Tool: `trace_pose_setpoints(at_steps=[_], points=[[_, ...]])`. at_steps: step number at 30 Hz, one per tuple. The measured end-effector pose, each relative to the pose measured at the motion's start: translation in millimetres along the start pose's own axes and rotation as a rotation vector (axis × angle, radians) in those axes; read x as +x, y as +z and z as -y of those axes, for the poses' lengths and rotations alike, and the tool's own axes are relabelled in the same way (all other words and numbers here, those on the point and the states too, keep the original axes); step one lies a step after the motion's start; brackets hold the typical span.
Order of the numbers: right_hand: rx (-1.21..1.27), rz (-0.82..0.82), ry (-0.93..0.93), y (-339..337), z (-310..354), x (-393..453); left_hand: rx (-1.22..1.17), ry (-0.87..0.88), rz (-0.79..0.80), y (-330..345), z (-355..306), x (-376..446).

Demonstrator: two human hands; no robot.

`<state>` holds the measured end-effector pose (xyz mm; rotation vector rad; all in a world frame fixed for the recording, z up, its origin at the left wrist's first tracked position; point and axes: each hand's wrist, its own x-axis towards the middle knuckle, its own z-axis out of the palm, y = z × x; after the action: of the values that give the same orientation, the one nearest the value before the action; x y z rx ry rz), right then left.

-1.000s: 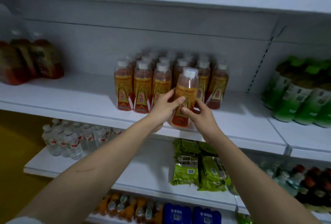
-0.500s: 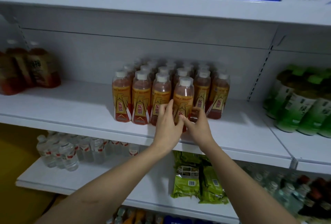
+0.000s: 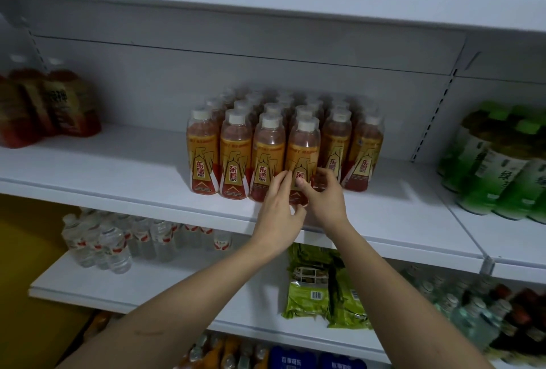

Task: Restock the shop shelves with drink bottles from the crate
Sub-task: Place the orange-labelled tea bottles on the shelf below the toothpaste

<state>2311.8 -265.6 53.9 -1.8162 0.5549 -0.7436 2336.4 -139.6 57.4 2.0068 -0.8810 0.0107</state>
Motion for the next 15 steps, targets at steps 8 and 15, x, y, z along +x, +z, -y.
trace_pose_setpoints(at_steps=[8, 15], points=[[-0.029, -0.118, -0.054, 10.6, -3.4, -37.8, -0.061, 0.059, -0.057, 3.7, 18.1, -26.3], [0.140, -0.090, -0.144, 24.9, -20.9, -131.7, -0.004, 0.136, -0.205, 14.5, 82.6, -100.1]])
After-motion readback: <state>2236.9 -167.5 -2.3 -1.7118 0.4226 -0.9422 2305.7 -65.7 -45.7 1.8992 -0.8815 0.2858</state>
